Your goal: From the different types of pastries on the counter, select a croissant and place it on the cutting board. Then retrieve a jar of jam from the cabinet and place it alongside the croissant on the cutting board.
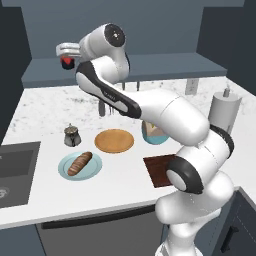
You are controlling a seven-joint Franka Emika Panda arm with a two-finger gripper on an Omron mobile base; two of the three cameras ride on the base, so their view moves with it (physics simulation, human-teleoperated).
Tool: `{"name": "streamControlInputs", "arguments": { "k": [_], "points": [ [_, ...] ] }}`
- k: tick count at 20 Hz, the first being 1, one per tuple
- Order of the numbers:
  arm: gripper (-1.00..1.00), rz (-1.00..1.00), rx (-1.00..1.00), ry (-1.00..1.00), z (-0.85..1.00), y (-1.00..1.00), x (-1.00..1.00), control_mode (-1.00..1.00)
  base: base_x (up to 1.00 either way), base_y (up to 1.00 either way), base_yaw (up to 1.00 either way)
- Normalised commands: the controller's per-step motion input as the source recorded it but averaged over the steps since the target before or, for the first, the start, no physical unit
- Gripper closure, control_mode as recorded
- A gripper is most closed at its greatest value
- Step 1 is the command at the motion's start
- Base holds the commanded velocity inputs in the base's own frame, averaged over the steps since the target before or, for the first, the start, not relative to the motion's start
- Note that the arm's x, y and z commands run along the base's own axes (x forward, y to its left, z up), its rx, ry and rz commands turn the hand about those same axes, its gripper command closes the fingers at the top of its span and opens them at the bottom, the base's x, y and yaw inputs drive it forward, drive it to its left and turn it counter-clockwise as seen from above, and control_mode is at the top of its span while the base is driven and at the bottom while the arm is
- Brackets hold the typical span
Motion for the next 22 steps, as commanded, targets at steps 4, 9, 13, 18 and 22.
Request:
{"name": "streamControlInputs", "arguments": {
  "k": [4,9,13,18,22],
  "points": [
    [-1.00,0.00,0.05,0.07,0.26,0.00,0.34,-1.00,0.00,0.00,0.00],
    [-1.00,0.00,-0.01,0.18,0.11,0.03,0.43,-1.00,0.00,0.00,0.00],
    [-1.00,0.00,-0.03,0.21,0.00,0.00,0.39,-1.00,0.00,0.00,0.00],
    [-1.00,0.00,-0.04,0.03,0.00,0.28,0.22,-1.00,0.00,0.00,0.00],
    [-1.00,0.00,-0.14,0.00,-0.14,0.49,0.09,-1.00,0.00,0.00,0.00]
  ]
}}
